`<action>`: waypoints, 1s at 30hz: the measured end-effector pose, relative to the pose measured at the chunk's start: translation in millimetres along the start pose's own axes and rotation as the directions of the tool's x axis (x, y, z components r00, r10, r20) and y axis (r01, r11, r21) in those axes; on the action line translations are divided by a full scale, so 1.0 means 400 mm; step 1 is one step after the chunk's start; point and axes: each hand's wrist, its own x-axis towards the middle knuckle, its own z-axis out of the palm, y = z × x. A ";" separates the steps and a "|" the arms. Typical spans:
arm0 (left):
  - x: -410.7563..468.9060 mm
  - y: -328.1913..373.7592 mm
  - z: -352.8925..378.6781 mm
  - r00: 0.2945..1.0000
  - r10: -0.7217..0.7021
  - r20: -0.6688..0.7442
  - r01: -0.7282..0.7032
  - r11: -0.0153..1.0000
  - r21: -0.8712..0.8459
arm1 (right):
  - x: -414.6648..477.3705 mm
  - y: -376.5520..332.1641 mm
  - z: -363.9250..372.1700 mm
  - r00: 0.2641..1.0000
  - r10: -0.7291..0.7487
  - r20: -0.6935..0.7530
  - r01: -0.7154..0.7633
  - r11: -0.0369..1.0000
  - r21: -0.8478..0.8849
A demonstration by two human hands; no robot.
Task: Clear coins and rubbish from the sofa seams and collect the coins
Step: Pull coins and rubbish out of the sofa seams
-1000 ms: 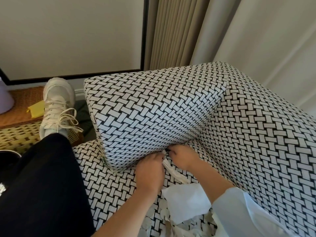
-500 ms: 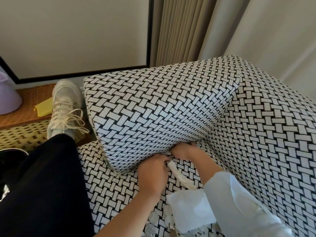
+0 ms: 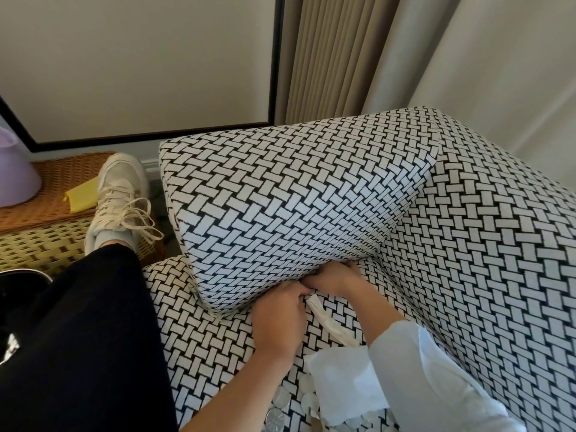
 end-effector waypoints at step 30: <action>-0.103 -0.023 -0.055 0.994 0.104 -0.017 -0.104 0.994 -0.043 | -0.196 -0.021 0.037 0.946 0.092 -0.311 0.213 0.547 0.809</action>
